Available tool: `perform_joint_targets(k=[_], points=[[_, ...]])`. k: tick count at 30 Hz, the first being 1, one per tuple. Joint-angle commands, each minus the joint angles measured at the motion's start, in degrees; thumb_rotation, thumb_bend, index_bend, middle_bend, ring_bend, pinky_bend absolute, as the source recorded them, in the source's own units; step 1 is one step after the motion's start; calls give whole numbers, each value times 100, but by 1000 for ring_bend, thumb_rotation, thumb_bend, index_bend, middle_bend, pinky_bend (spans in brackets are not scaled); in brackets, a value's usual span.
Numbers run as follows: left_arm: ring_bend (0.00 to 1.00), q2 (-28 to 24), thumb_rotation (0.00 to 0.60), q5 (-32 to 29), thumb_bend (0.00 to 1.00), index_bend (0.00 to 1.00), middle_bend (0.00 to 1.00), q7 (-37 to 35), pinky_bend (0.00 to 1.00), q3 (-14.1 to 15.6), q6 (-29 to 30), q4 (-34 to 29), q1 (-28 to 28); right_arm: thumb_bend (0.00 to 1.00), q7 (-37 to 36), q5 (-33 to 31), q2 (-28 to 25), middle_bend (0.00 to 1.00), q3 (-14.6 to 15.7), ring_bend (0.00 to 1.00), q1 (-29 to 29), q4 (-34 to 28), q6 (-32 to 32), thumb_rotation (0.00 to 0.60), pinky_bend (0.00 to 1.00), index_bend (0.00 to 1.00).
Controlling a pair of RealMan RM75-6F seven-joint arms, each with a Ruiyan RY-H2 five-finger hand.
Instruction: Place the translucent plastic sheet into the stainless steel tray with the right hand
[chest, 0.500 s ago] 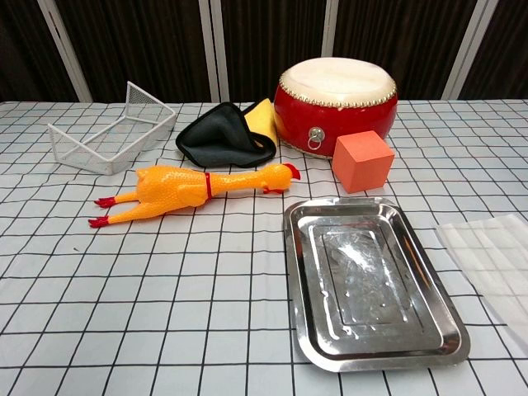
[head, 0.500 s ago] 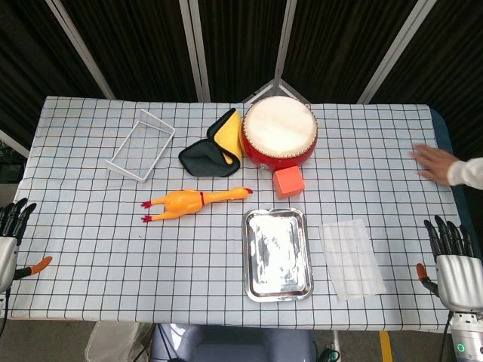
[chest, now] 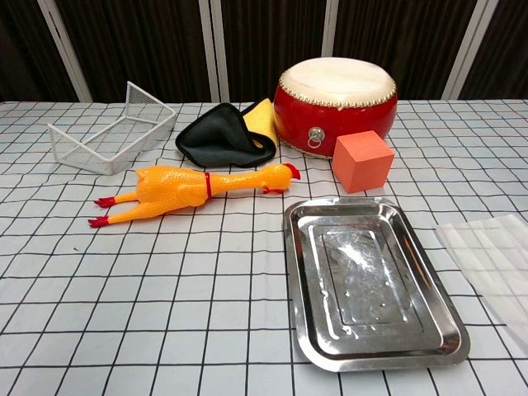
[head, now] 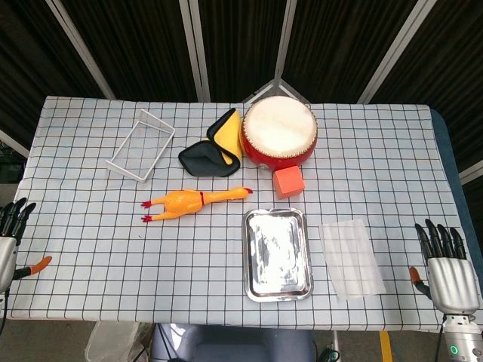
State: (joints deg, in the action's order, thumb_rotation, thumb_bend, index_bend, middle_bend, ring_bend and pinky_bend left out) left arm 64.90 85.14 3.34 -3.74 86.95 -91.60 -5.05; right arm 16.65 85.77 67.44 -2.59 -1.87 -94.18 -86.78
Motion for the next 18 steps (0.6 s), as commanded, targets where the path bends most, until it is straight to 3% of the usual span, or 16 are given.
perform_joint_targets(k=[1,9,18], points=[[0,2,600,-7,0,0,0,-5,0,-7,-8,3,-7,389,217,-22,146,0,107,0,-11,-55,149,600,0,0],[0,-6,600,-12,0,0,0,-43,0,-21,9,-2,-5,389,1183,36,777,0,382,0,-44,220,448,600,0,0],[0,-9,600,-5,0,0,0,-84,0,-28,7,-14,-13,389,1492,-276,1281,0,384,0,-66,771,736,600,0,0]])
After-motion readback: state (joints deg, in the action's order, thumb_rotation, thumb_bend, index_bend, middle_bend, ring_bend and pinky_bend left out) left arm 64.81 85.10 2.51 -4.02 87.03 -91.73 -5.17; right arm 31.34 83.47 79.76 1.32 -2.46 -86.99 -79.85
